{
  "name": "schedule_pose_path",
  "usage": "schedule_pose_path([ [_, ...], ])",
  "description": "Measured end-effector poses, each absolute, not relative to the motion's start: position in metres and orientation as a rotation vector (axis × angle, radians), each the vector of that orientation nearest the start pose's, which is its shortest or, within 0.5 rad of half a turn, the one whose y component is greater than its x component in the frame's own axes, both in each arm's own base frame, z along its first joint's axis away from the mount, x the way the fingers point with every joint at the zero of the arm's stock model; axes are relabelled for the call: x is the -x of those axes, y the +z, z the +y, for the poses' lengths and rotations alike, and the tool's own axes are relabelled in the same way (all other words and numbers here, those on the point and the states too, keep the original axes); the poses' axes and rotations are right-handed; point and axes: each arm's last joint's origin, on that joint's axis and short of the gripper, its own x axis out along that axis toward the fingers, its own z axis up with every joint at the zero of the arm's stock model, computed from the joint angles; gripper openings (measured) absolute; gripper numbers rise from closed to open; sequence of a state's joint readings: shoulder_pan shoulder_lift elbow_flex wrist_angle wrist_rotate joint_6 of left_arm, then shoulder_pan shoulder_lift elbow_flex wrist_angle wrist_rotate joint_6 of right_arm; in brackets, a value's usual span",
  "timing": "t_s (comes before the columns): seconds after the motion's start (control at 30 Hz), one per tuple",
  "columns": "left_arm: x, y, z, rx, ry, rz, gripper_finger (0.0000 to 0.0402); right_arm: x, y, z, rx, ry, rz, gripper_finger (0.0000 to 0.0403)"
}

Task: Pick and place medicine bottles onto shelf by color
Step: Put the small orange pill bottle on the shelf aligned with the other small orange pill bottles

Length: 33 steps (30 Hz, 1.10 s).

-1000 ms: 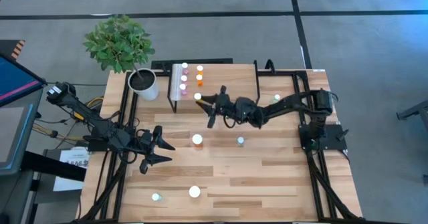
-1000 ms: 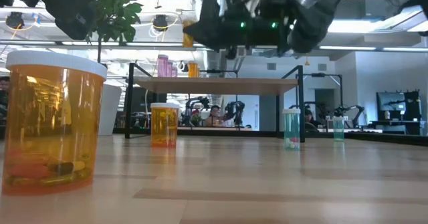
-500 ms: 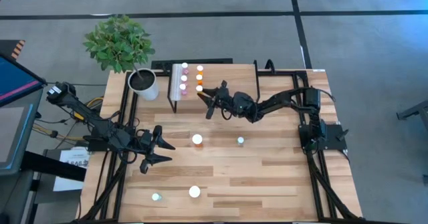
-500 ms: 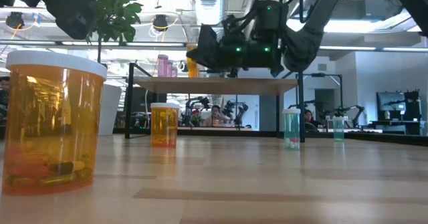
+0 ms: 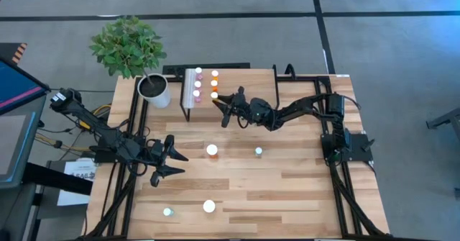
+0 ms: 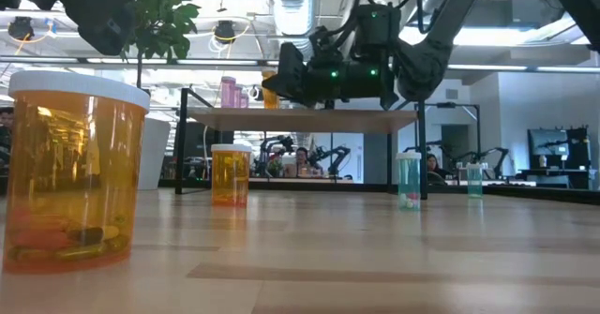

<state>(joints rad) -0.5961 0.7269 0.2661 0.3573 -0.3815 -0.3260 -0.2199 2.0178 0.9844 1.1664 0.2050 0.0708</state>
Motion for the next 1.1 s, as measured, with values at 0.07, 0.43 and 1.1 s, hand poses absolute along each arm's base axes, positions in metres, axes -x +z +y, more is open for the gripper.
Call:
schedule_pose_path([
  [0.07,-0.141,0.214,-0.083,0.276,-0.197,0.126,0.0192,-0.395,0.173,-0.096,-0.069,-0.423,-0.136,0.0125],
  [0.43,-0.141,0.214,-0.083,0.276,-0.197,0.126,0.0192,-0.402,0.175,-0.101,-0.076,-0.435,-0.079,0.0145],
  [1.1,-0.141,0.214,-0.083,0.276,-0.198,0.126,0.0192,-0.414,0.180,-0.105,-0.060,-0.449,0.046,0.0149],
])
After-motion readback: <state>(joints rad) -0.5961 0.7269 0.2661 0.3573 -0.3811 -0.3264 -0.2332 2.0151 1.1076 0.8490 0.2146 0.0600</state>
